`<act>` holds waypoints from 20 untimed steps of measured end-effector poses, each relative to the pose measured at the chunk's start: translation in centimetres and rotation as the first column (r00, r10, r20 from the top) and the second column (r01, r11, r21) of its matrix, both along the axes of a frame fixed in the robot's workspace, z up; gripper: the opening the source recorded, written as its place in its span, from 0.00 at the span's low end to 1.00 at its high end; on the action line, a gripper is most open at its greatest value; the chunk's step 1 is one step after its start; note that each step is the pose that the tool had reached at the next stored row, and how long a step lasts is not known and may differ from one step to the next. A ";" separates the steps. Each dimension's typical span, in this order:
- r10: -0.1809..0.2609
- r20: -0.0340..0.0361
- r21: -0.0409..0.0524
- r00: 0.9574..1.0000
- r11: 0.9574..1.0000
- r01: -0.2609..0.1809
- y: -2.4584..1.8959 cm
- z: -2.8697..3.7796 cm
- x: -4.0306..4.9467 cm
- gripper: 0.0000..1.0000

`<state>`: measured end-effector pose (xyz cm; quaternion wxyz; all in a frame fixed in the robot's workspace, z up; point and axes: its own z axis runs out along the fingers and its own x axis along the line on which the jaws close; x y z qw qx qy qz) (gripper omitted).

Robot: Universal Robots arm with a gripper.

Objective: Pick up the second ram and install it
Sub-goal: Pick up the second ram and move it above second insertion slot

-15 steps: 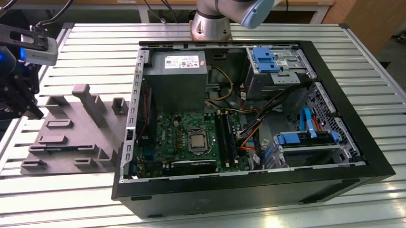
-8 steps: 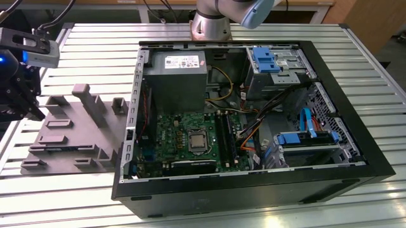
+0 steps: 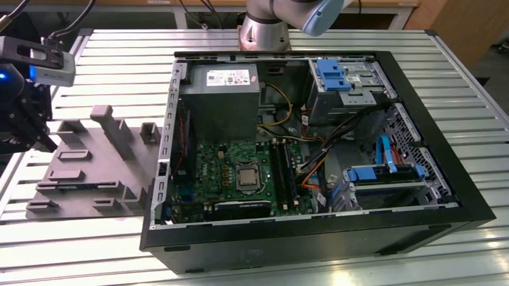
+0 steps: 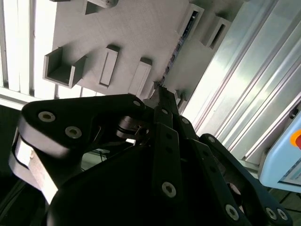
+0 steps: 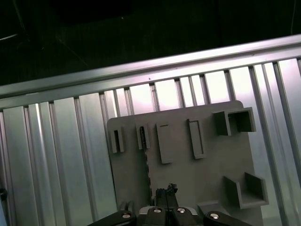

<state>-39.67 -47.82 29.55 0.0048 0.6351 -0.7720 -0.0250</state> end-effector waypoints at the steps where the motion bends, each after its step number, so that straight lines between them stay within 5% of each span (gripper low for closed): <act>1: 0.000 0.000 0.000 1.000 1.000 0.000 0.00 -0.03 0.00 0.11; 20: 0.000 0.000 0.000 1.000 1.000 0.000 0.00 -0.64 0.00 0.11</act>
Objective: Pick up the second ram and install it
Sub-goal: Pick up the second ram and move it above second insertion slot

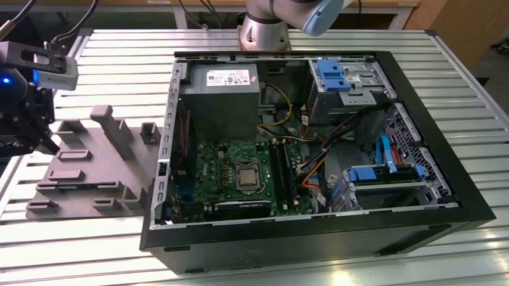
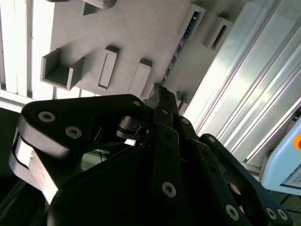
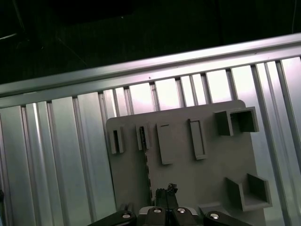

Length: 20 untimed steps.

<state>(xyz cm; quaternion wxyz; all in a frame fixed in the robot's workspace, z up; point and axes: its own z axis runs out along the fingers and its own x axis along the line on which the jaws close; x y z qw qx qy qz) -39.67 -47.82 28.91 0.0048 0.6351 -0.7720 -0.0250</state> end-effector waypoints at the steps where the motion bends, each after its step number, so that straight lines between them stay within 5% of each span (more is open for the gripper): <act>1: 0.000 0.000 0.000 1.000 1.000 0.000 0.00 -0.04 0.00 0.11; 20: 0.016 0.000 0.000 1.000 1.000 -0.016 0.00 -0.85 0.00 0.11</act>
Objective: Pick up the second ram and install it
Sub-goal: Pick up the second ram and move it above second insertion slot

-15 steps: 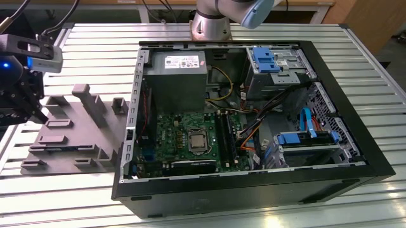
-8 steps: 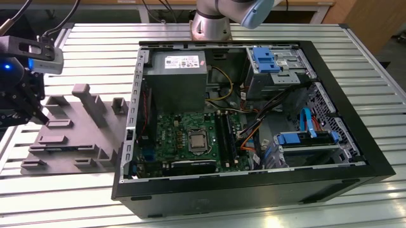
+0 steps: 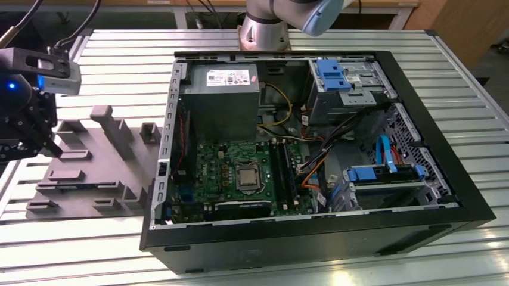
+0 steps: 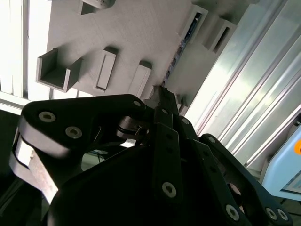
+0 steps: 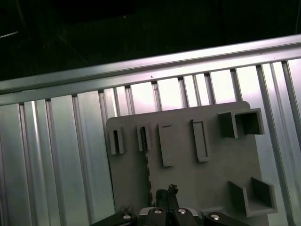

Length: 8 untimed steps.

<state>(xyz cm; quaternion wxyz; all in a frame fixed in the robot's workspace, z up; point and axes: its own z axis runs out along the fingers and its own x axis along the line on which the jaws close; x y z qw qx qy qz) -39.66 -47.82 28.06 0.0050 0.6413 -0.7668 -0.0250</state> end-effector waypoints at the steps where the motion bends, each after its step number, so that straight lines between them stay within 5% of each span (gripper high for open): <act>1: 0.002 0.000 0.000 1.000 1.000 -0.002 0.00 -0.05 0.00 0.11; 8: 0.016 -0.002 0.000 1.000 1.000 -0.016 0.00 -0.35 0.00 0.11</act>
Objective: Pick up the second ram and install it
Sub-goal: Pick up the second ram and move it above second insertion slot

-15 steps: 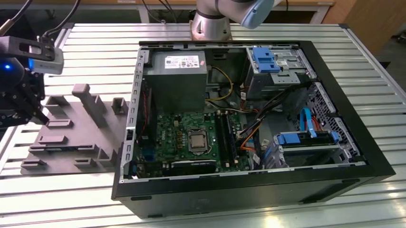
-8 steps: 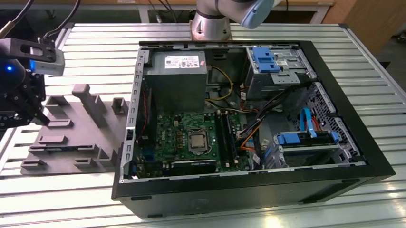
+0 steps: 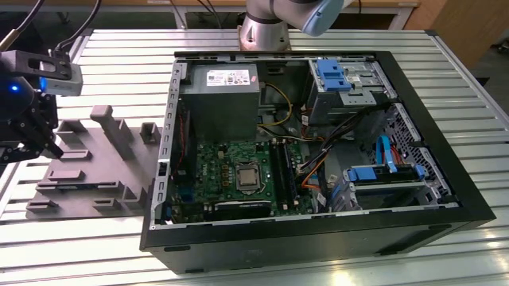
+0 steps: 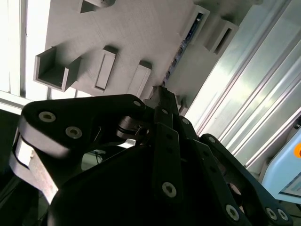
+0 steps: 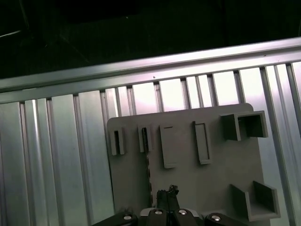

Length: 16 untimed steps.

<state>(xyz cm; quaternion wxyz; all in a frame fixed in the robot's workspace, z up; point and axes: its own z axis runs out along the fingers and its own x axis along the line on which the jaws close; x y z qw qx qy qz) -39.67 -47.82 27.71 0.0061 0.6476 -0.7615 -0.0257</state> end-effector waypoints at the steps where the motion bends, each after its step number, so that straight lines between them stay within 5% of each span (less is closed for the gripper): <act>1: 0.002 -0.001 0.000 1.000 1.000 -0.002 0.00 -0.04 0.00 0.11; 16: 0.038 -0.010 0.000 0.999 0.999 -0.038 -0.09 -0.83 0.00 0.11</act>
